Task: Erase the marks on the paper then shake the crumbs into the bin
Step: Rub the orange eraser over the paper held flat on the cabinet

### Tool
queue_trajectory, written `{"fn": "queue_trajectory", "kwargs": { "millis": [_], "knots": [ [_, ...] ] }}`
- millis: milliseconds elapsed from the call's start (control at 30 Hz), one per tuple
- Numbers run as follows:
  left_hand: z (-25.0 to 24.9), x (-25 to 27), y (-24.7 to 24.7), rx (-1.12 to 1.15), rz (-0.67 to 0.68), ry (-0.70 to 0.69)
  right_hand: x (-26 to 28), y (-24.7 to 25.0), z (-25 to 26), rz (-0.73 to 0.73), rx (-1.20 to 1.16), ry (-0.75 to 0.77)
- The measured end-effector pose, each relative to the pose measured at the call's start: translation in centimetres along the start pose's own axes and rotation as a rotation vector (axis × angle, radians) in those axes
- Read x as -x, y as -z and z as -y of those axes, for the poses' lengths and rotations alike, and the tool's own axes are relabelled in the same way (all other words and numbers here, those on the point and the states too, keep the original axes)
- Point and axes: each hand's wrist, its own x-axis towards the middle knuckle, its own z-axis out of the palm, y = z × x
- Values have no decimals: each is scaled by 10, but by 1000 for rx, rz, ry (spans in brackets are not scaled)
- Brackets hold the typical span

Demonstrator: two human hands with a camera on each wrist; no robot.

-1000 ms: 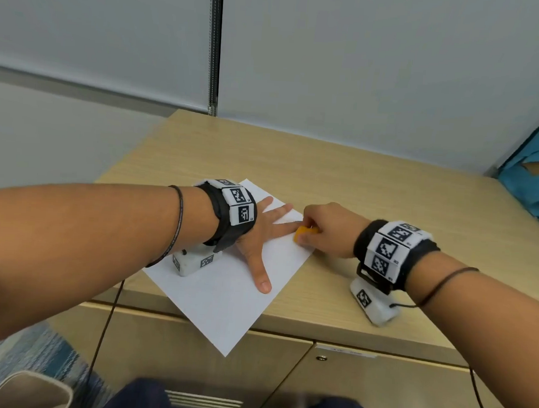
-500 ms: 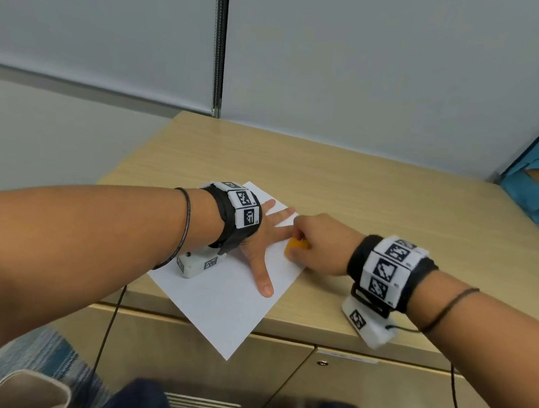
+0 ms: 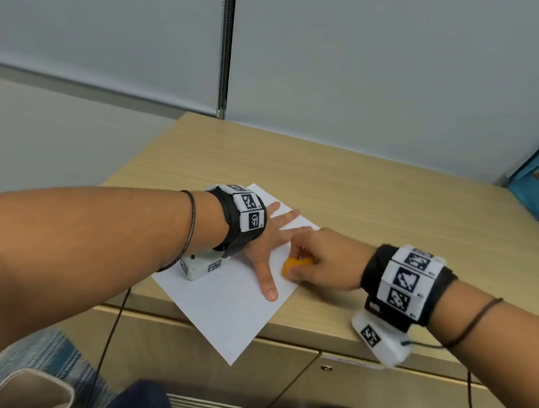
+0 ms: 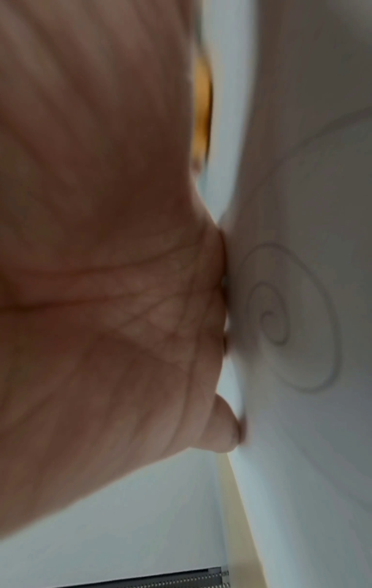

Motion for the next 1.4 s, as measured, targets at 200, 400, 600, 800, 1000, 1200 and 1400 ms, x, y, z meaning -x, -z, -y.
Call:
{"fn": "queue_trajectory", "kwargs": {
  "millis": [200, 400, 600, 800, 1000, 1200, 1400],
  "knots": [
    [2, -2, -1, 4, 3, 4, -12, 7, -14, -91, 39, -112],
    [2, -4, -4, 6, -8, -8, -9, 6, -11, -39, -2, -65],
    [2, -2, -3, 22, -12, -3, -26, 22, -23, -29, 1, -195],
    [2, 6, -2, 60, -24, 18, -8, 37, -36, -207, -389, -296],
    [2, 13, -6, 147, -58, 126, 5, 39, -42, -255, -423, -310],
    [3, 33, -3, 153, -65, -46, 5, 30, -31, -194, -421, -291],
    [25, 41, -4, -40, 67, -180, 9, 21, -19, -125, -402, -256]
  ]
}}
